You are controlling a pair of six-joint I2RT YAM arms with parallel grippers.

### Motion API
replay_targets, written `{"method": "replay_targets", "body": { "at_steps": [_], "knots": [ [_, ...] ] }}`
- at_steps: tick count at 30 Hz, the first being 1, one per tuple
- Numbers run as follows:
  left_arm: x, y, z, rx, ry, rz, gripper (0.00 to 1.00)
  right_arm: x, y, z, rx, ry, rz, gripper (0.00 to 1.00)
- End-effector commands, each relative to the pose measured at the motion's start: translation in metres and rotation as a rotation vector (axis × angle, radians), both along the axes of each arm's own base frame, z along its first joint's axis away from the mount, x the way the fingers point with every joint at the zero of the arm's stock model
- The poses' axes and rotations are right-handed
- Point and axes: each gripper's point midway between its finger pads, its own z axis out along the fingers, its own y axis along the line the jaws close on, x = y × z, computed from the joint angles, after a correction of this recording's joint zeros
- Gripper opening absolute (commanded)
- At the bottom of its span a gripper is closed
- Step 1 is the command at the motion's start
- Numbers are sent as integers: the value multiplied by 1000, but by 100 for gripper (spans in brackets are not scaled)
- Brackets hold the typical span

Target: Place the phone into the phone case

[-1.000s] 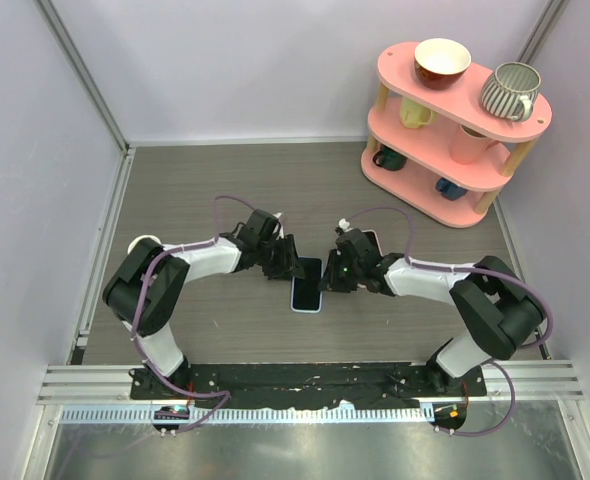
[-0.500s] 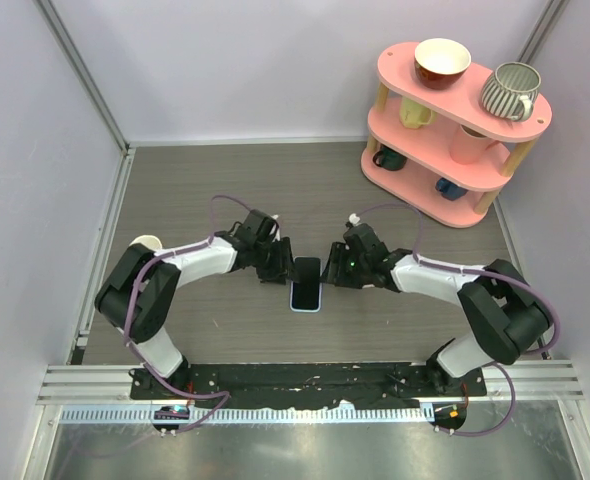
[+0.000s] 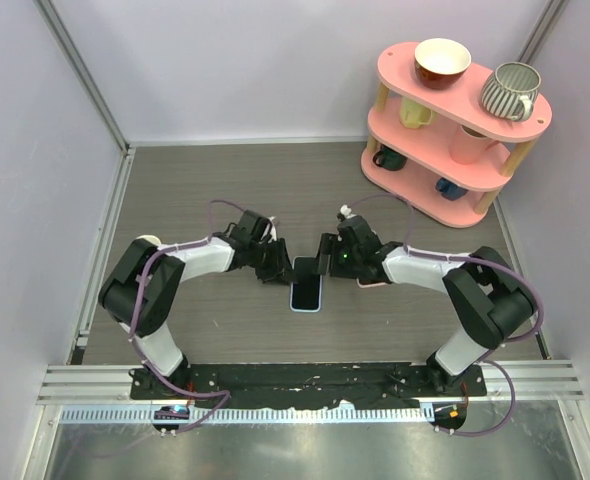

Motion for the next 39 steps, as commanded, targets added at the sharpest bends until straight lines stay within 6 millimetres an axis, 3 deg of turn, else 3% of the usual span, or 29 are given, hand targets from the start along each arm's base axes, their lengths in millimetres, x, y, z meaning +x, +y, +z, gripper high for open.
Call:
{"method": "replay_targets", "body": {
  "at_steps": [1,5,9,14,18,25,29,35,39],
  "knots": [
    [-1,-17,-4,-106,51,-18,33,-9,21,-11,19,4,49,66],
    [-9,-21,-11,-139,101,-23,25,-26,36,-14,139,39,84,66],
    [-13,-17,-15,-137,121,-13,21,-29,56,10,319,1,132,66],
    [-16,-18,-13,-171,127,10,20,-43,58,42,501,-26,207,66],
    [-17,-16,-18,-160,135,14,20,-53,50,45,519,-18,241,66],
    [-18,-16,-23,-160,145,22,20,-68,44,32,521,33,267,66],
    [-18,-16,-21,-165,139,23,20,-66,37,22,475,54,220,63],
    [-16,-16,-16,-168,127,30,20,-67,15,3,317,42,190,33],
    [-12,-19,2,-199,102,25,22,-69,13,5,301,4,229,1]
  ]
}}
